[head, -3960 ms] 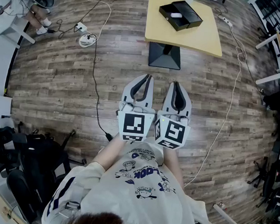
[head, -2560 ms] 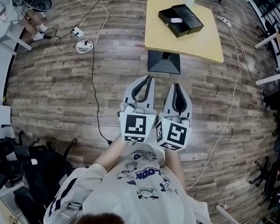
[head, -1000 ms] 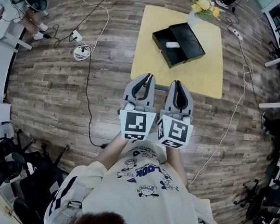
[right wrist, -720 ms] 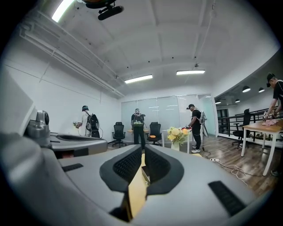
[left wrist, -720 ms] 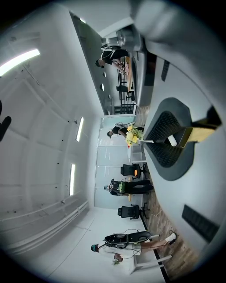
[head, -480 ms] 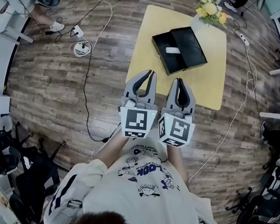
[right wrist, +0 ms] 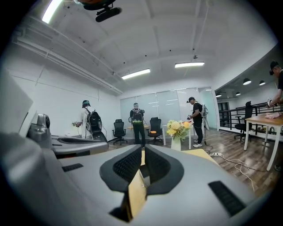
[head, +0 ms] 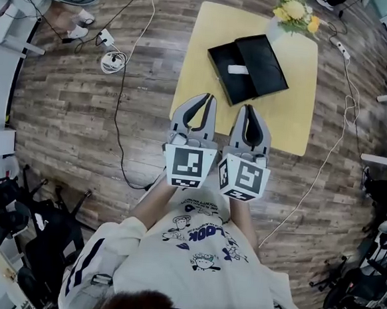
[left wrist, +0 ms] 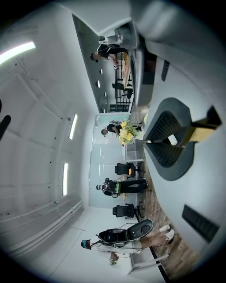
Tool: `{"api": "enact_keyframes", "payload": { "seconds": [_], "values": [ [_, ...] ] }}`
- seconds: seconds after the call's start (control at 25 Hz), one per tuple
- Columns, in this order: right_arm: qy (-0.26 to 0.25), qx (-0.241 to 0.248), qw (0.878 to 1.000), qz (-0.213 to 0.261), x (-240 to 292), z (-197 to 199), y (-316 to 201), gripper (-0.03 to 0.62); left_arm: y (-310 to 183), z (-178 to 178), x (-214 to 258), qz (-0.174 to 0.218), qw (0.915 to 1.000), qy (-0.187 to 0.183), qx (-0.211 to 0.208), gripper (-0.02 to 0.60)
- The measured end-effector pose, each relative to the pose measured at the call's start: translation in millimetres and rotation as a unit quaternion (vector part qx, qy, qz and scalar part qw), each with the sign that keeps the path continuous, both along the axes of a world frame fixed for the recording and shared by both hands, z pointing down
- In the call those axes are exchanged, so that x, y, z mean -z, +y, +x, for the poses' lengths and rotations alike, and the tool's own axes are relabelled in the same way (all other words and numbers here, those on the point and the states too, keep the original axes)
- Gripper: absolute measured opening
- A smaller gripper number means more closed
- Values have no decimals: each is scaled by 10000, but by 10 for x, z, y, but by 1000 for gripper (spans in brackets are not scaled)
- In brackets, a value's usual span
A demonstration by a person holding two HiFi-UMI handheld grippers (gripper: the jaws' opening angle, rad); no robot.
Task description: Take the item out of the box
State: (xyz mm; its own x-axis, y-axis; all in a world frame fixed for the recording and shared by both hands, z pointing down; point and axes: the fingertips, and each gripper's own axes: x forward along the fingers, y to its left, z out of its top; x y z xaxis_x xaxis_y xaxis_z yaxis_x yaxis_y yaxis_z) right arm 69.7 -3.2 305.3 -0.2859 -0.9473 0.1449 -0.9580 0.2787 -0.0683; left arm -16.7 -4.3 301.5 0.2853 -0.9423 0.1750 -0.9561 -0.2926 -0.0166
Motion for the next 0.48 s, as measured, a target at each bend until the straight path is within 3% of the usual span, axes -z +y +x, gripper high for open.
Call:
{"api": "enact_keyframes", "payload": {
  "seconds": [0.48],
  "values": [
    [-10, -264, 9993, -257, -180, 78, -581, 41, -583, 52, -200, -328, 9991, -41, -267, 28]
  ]
}}
